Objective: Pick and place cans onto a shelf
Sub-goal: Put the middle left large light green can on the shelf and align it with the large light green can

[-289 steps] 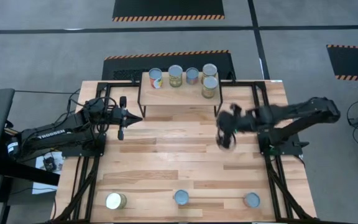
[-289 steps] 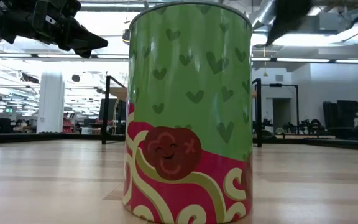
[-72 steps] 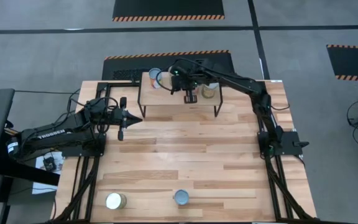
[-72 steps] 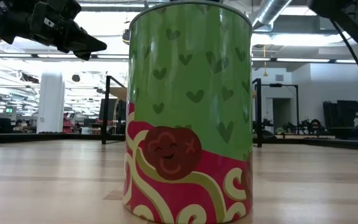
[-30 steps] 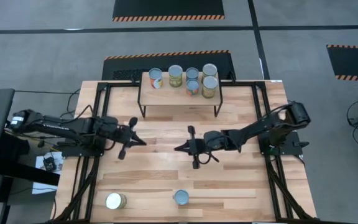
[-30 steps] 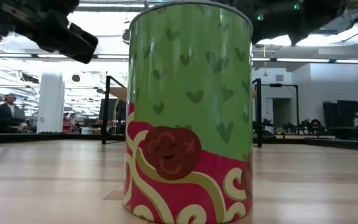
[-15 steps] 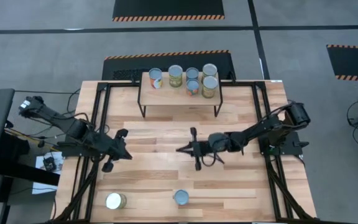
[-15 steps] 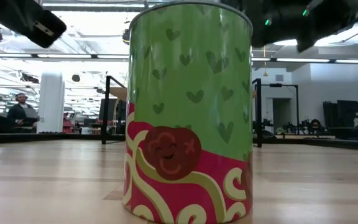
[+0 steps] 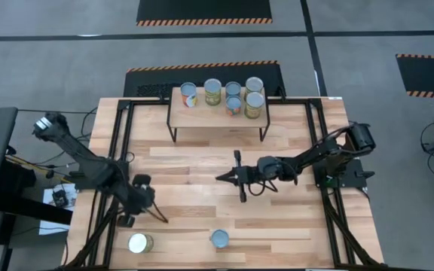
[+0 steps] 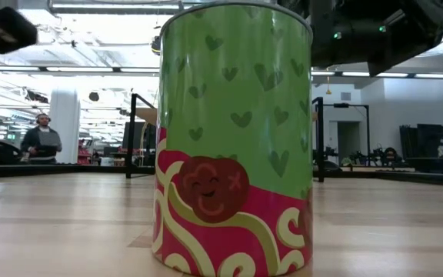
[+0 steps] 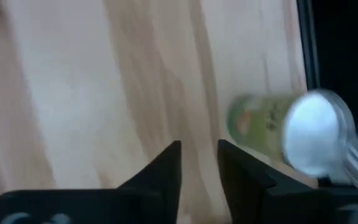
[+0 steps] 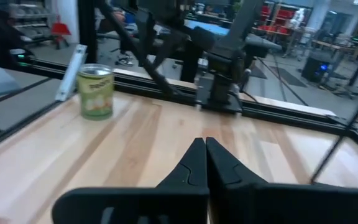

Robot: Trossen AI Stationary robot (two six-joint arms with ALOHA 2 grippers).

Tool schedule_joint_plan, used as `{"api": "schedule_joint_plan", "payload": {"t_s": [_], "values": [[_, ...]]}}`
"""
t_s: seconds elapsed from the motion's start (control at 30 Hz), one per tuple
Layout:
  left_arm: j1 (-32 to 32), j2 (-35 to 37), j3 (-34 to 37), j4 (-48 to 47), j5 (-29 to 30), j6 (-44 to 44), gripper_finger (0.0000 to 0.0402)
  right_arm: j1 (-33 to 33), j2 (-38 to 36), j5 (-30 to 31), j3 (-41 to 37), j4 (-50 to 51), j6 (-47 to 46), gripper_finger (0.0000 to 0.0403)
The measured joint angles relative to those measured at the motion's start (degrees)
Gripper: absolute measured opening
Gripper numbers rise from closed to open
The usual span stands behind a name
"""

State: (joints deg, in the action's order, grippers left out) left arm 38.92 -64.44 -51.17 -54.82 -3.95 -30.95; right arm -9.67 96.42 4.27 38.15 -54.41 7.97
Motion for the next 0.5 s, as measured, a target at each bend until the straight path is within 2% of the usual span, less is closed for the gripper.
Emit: {"api": "schedule_joint_plan", "payload": {"t_s": [0.17, 0.27, 0.5], "values": [[6.68, -6.18, -3.71, -3.69, -1.33, -3.78, 0.0135, -1.4, 0.0, 0.17, 0.0, -0.05, 0.03, 0.0004], [10.28, -8.57, -4.29, -1.95, -1.32, -6.3, 0.015, -1.58, 0.0, 0.24, 0.0, -0.13, 0.16, 0.0004], [13.32, -12.28, -4.27, 2.53, 0.68, -9.29, 0.0148, -1.49, 0.0, 0.35, 0.0, -0.18, -0.02, 0.0004]]}}
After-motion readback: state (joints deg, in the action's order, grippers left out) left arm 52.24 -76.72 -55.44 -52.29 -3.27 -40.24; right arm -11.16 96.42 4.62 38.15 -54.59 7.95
